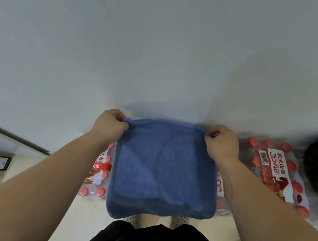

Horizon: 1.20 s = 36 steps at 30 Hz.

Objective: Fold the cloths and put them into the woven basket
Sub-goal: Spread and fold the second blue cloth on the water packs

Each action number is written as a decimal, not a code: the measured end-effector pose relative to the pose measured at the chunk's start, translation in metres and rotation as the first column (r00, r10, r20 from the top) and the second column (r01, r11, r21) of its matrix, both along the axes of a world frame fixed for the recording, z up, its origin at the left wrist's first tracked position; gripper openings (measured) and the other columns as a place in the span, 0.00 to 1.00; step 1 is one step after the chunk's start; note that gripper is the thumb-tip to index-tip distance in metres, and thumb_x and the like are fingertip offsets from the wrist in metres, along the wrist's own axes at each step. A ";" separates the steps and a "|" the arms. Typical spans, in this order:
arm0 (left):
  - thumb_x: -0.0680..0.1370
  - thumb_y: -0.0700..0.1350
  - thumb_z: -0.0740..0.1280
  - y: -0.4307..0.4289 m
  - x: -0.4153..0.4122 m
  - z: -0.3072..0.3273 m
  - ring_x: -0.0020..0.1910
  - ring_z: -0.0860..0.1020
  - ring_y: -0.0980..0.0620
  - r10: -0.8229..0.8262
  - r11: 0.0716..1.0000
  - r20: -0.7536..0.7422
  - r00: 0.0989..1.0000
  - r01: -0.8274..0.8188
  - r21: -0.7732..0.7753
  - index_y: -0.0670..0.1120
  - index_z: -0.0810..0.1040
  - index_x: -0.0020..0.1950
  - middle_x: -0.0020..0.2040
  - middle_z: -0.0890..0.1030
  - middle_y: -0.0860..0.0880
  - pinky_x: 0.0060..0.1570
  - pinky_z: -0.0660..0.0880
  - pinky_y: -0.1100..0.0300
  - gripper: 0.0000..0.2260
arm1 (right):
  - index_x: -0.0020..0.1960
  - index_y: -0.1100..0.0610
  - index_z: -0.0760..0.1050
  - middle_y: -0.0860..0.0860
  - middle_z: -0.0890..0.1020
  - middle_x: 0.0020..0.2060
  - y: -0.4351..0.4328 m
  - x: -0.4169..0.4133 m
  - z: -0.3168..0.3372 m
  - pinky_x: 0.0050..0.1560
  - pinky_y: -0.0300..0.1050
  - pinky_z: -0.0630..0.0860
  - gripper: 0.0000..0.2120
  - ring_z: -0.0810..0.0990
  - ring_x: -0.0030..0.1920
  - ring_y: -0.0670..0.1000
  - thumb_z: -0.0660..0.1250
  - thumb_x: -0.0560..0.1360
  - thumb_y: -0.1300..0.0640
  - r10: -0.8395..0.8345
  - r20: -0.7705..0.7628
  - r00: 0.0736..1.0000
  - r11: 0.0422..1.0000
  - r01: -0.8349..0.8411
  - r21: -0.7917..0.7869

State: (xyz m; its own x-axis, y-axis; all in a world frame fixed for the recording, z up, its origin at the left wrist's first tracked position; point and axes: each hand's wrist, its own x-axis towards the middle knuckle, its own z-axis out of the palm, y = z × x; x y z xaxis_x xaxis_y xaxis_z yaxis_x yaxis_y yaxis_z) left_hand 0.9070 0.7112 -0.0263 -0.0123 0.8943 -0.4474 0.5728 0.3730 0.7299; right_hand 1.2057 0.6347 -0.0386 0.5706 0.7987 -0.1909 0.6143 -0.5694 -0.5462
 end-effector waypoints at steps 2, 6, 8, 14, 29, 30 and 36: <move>0.74 0.35 0.63 -0.001 0.000 0.005 0.40 0.75 0.47 -0.036 0.999 0.022 0.999 0.036 -0.001 0.42 0.78 0.47 0.44 0.81 0.42 0.37 0.72 0.56 0.06 | 0.42 0.52 0.78 0.50 0.83 0.38 -0.002 0.003 0.004 0.45 0.52 0.80 0.03 0.82 0.45 0.56 0.70 0.73 0.54 -0.026 -0.108 0.994 1.000 0.026 -0.002; 0.72 0.37 0.65 0.000 -0.003 0.013 0.39 0.78 0.46 -0.215 0.977 -0.060 0.975 0.214 -0.018 0.46 0.79 0.46 0.41 0.82 0.45 0.36 0.74 0.58 0.07 | 0.44 0.58 0.80 0.54 0.81 0.34 -0.005 0.009 0.024 0.37 0.50 0.76 0.04 0.79 0.36 0.56 0.69 0.74 0.57 -0.015 -0.245 0.969 0.999 0.006 -0.038; 0.70 0.37 0.66 0.003 -0.003 0.018 0.40 0.80 0.47 -0.282 0.959 -0.097 0.955 0.282 -0.012 0.48 0.80 0.47 0.41 0.82 0.47 0.36 0.75 0.59 0.09 | 0.47 0.62 0.79 0.56 0.78 0.29 -0.006 0.011 0.035 0.28 0.44 0.69 0.05 0.74 0.27 0.53 0.66 0.76 0.61 -0.073 -0.365 0.928 0.997 0.068 -0.025; 0.70 0.34 0.66 0.004 -0.011 0.036 0.33 0.74 0.55 -0.453 0.835 -0.198 0.869 0.491 0.247 0.52 0.78 0.45 0.39 0.80 0.54 0.35 0.71 0.60 0.13 | 0.53 0.63 0.77 0.52 0.73 0.23 -0.013 0.017 0.052 0.25 0.39 0.61 0.07 0.67 0.22 0.48 0.62 0.81 0.61 -0.158 -0.553 0.818 0.987 0.116 -0.110; 0.71 0.37 0.70 0.003 -0.005 0.031 0.36 0.77 0.55 -0.153 0.907 -0.332 0.931 0.266 0.327 0.49 0.80 0.47 0.39 0.81 0.54 0.34 0.70 0.66 0.09 | 0.51 0.60 0.76 0.59 0.85 0.38 -0.008 0.012 0.045 0.31 0.44 0.81 0.02 0.85 0.34 0.54 0.66 0.78 0.63 -0.266 -0.761 0.592 0.950 0.295 -0.102; 0.72 0.37 0.69 0.006 -0.002 0.030 0.37 0.78 0.53 -0.160 0.909 -0.375 0.913 0.285 0.304 0.50 0.80 0.52 0.40 0.82 0.52 0.36 0.71 0.64 0.12 | 0.50 0.60 0.75 0.60 0.85 0.39 -0.006 0.010 0.045 0.33 0.46 0.83 0.02 0.85 0.35 0.55 0.65 0.79 0.63 -0.274 -0.760 0.590 0.947 0.305 -0.105; 0.76 0.39 0.63 0.006 0.012 0.028 0.38 0.77 0.43 -0.077 0.912 -0.601 0.796 0.299 0.279 0.46 0.82 0.46 0.43 0.82 0.45 0.36 0.74 0.55 0.08 | 0.48 0.58 0.75 0.58 0.84 0.41 0.011 0.000 0.048 0.48 0.55 0.82 0.02 0.84 0.41 0.55 0.64 0.78 0.62 -0.294 -0.746 0.598 0.926 0.373 -0.067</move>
State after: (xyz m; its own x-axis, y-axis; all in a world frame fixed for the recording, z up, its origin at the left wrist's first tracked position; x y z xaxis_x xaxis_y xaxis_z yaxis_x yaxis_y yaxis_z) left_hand 0.9193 0.7175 0.0016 0.0222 0.9967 -0.0779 0.9517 0.0028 0.3071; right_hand 1.2061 0.6459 0.0093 0.5031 0.6169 -0.6052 -0.2328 -0.5777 -0.7824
